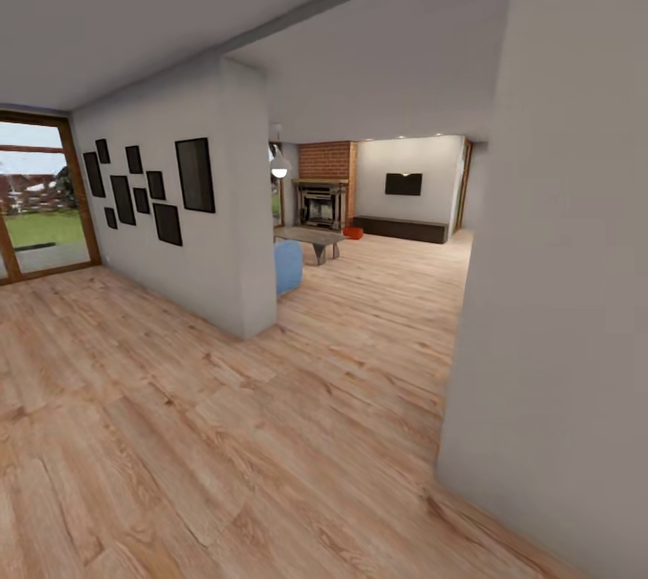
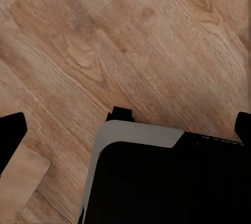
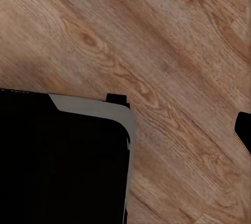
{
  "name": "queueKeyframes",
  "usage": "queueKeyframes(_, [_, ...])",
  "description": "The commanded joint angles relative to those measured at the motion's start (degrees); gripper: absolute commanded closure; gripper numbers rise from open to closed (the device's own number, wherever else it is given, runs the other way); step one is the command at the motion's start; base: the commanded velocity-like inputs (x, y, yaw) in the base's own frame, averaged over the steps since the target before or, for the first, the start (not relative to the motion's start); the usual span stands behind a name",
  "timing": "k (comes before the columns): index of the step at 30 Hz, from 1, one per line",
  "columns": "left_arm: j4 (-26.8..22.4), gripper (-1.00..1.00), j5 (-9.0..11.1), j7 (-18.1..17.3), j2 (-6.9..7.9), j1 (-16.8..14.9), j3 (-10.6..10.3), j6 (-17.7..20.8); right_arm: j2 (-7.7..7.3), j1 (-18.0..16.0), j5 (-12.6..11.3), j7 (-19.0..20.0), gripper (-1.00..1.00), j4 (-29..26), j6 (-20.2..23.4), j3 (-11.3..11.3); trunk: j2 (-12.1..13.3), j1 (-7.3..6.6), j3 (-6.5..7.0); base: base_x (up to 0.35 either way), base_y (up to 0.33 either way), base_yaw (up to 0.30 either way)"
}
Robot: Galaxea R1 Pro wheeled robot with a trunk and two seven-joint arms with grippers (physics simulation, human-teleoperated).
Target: Move the two storage containers from the living room to the garage. In the garage, place one container on the floor and stack the other container on top of it (either order is fine).
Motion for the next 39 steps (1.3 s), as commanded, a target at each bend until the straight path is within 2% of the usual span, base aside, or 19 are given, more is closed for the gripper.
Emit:
queueKeyframes(1, [0.0,-1.0,0.3,0.1,-0.01,0.0,0.3,0.0,0.0,-0.1,0.1,0.1,-1.0,0.2,-0.3,0.4,-0.1,0.04,-0.09,0.322,0.0,0.0])
queueKeyframes(39, [0.0,-1.0,0.3,0.1,-0.01,0.0,0.3,0.0,-0.12,-0.1,-0.4,0.3,-1.0,0.1,-0.1,0.2,-0.1,0.04,-0.09,0.322,0.0,0.0])
